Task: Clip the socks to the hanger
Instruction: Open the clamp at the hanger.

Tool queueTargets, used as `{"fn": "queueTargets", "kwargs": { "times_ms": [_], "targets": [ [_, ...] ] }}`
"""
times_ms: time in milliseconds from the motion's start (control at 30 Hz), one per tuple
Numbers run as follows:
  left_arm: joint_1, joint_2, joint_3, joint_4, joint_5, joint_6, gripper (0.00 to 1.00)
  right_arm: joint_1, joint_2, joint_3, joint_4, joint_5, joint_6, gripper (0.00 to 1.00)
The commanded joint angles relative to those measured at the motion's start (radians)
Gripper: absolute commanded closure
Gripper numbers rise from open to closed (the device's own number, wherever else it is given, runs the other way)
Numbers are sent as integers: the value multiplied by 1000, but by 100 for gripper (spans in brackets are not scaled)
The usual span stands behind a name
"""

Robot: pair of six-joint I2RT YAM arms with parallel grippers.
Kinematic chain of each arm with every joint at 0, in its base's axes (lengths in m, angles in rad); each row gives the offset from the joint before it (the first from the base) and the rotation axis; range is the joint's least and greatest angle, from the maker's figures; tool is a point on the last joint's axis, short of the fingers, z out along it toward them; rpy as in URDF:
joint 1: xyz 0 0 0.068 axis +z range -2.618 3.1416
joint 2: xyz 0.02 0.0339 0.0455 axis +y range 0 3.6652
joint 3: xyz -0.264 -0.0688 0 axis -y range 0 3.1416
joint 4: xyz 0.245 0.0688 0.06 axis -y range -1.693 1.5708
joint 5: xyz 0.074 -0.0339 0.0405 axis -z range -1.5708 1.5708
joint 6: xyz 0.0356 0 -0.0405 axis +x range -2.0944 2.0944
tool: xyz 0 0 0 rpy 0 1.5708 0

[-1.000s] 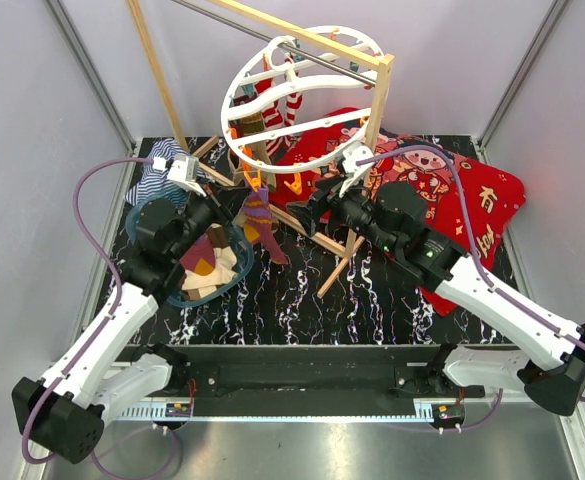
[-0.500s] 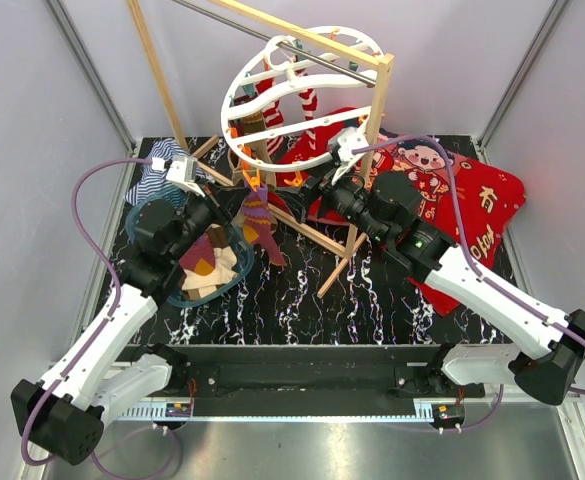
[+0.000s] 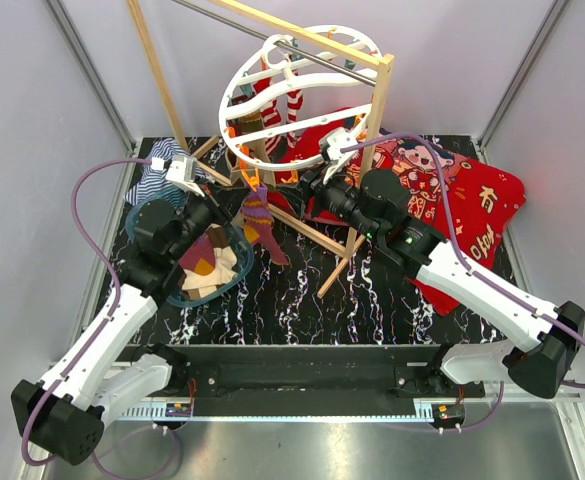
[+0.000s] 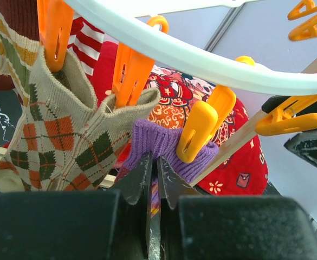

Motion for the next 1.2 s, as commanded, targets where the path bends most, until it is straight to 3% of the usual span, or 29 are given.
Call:
{"fn": "queueTargets", "kwargs": {
  "times_ms": [0, 267, 633, 767, 933, 1167],
  "targets": [
    [5, -19, 30, 18, 7, 8, 91, -5, -3, 59, 34, 11, 3, 48],
    [3, -64, 32, 2, 12, 50, 87, -5, -2, 66, 29, 28, 77, 72],
    [3, -133, 7, -11, 15, 108, 62, -5, -6, 43, 31, 61, 215, 92],
    [3, -156, -3, 10, 72, 130, 48, -5, -11, 36, 29, 64, 273, 97],
    [-31, -181, -19, 54, 125, 166, 40, -5, -20, 27, 23, 78, 340, 100],
    [-124, -162, -5, 65, 95, 223, 37, -5, -19, 18, 5, 85, 422, 100]
  ]
}}
